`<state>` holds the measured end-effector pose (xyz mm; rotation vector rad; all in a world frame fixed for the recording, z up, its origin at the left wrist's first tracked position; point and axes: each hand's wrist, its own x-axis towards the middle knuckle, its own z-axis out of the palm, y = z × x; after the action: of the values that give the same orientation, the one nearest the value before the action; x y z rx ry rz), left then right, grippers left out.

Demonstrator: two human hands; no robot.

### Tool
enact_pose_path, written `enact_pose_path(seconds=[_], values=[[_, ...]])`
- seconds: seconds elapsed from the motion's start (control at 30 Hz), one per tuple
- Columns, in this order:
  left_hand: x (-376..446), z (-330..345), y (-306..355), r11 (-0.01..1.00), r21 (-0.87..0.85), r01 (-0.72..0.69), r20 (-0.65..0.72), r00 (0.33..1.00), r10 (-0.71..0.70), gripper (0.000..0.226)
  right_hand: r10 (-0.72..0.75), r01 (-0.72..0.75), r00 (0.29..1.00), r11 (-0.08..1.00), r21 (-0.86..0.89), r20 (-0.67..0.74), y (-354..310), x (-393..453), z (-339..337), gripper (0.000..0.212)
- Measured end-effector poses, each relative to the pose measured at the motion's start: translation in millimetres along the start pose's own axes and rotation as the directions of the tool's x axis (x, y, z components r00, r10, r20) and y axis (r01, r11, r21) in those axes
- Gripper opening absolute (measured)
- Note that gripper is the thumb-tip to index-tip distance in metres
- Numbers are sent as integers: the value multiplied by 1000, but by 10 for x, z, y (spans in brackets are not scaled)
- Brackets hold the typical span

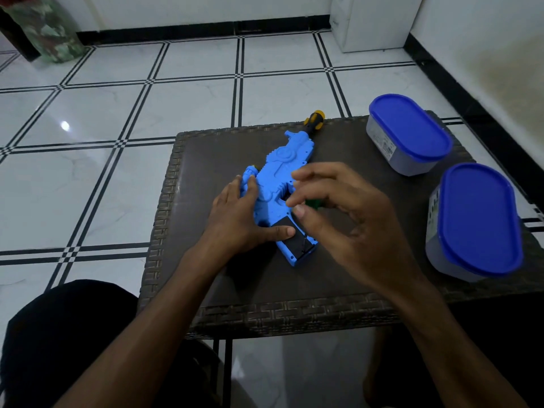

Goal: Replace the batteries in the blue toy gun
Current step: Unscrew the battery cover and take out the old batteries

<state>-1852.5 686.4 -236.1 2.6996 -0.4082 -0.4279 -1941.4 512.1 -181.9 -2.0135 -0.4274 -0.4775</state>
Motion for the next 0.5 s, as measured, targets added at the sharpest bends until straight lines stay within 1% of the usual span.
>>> enact_pose_path(seconds=[0.07, 0.13, 0.2, 0.23, 0.33, 0.4, 0.5], values=[[-6, -9, 8, 1000, -2, 1, -1, 1000, -1, 122, 11, -11, 1000, 1000, -15, -29, 19, 4, -8, 13], [-4, -12, 6, 1000, -8, 8, 0, 1000, -8, 123, 32, -33, 998, 999, -9, -56, 25, 15, -6, 22], [0, -9, 7, 1000, 1, 10, 1, 1000, -10, 123, 83, -80, 995, 995, 61, -47, 13, 15, -8, 32], [2, -7, 8, 1000, 4, 11, 0, 1000, -11, 124, 100, -97, 994, 991, 93, -32, 3, 13, -13, 33], [-4, -16, 13, 1000, -3, 10, 0, 1000, -10, 122, 72, -72, 997, 996, 55, 3, -7, -1, -19, 24], [-4, -18, 10, 1000, 1, 6, 6, 1000, -6, 120, 47, -47, 999, 999, 13, -3, -5, -1, -17, 16], [-6, -16, 10, 1000, -16, 12, 4, 1000, -12, 122, 12, -13, 1000, 999, -46, -27, 7, 19, -17, 15]])
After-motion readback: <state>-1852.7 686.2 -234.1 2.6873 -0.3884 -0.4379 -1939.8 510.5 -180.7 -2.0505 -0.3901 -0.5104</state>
